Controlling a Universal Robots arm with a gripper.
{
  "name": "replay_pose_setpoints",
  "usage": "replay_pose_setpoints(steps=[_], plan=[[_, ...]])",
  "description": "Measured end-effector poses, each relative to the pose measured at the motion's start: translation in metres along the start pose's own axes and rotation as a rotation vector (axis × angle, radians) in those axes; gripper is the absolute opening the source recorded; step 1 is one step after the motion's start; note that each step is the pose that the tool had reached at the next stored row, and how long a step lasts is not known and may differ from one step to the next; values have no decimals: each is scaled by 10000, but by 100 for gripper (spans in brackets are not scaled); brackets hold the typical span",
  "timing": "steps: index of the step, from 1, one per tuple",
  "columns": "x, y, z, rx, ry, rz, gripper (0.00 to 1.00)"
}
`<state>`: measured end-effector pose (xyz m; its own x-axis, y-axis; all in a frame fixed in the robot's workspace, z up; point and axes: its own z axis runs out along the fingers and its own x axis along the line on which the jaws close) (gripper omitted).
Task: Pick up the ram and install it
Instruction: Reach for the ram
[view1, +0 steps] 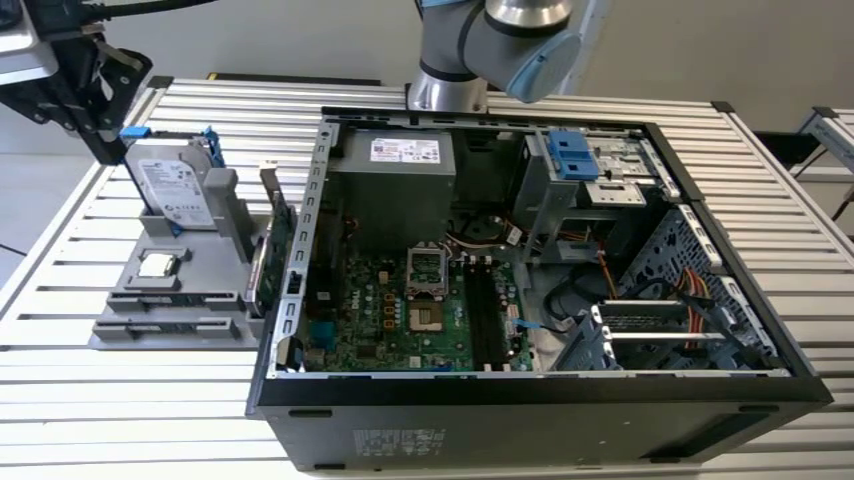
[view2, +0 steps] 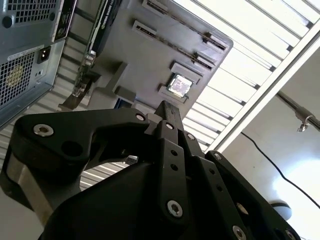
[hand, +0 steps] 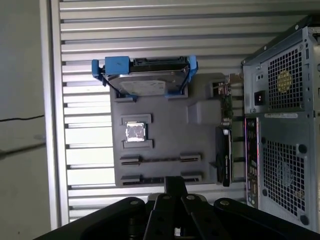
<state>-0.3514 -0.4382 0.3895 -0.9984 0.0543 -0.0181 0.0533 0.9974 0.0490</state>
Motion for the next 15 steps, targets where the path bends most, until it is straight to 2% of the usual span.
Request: replay_pose_setpoints(steps=[6, 15], plan=[[-2, -33, 2, -6, 12, -268, 0], [-7, -132, -2, -10, 25, -514, 0]])
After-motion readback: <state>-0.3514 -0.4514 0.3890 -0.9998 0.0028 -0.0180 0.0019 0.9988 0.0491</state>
